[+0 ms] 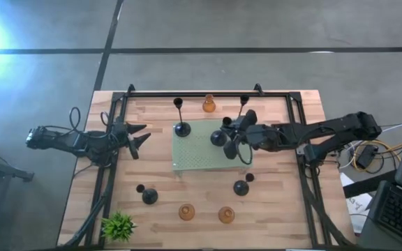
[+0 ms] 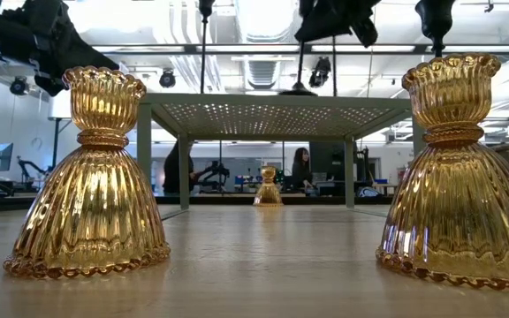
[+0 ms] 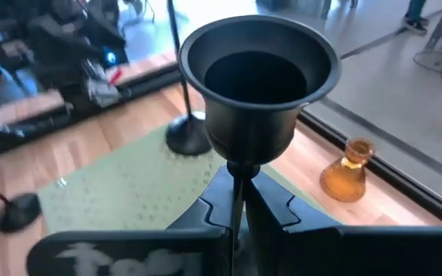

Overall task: Pick & Place candle stick holders
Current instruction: Put the right small black candle holder on the shelf

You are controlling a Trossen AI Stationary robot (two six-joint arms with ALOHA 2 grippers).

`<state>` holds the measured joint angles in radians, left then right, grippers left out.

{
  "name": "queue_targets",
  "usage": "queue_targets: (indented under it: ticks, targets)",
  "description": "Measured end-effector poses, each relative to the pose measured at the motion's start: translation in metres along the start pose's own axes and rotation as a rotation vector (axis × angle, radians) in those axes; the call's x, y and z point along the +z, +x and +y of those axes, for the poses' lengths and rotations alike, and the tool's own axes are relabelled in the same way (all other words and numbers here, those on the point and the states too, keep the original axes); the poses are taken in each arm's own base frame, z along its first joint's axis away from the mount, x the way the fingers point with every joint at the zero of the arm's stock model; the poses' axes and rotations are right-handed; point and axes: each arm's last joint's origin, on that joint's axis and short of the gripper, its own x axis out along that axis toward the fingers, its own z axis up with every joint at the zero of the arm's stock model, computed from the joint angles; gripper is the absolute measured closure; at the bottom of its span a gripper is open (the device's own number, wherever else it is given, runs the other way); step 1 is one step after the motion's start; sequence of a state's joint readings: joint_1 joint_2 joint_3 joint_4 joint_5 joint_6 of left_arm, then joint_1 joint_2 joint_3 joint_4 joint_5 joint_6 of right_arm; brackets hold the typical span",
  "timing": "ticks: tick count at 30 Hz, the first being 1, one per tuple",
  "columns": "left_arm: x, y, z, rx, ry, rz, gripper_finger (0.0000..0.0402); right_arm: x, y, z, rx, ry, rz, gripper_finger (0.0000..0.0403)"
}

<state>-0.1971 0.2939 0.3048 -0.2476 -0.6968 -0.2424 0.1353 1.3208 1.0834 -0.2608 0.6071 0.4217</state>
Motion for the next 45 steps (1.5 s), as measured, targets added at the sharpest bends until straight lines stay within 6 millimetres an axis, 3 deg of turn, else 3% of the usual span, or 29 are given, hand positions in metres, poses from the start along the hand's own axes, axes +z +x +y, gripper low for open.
queue_targets:
  ticks: [18, 45]
  targets:
    - [-0.005, 0.001, 0.0, 0.003, -0.007, 0.01, 0.0193, -0.007, 0.008, 0.005, -0.113, 0.067, -0.029, 0.0392]
    - [-0.005, 0.001, 0.0, 0.003, -0.005, 0.011, 0.0193, -0.012, 0.025, -0.007, -0.146, 0.015, 0.04, 0.0392]
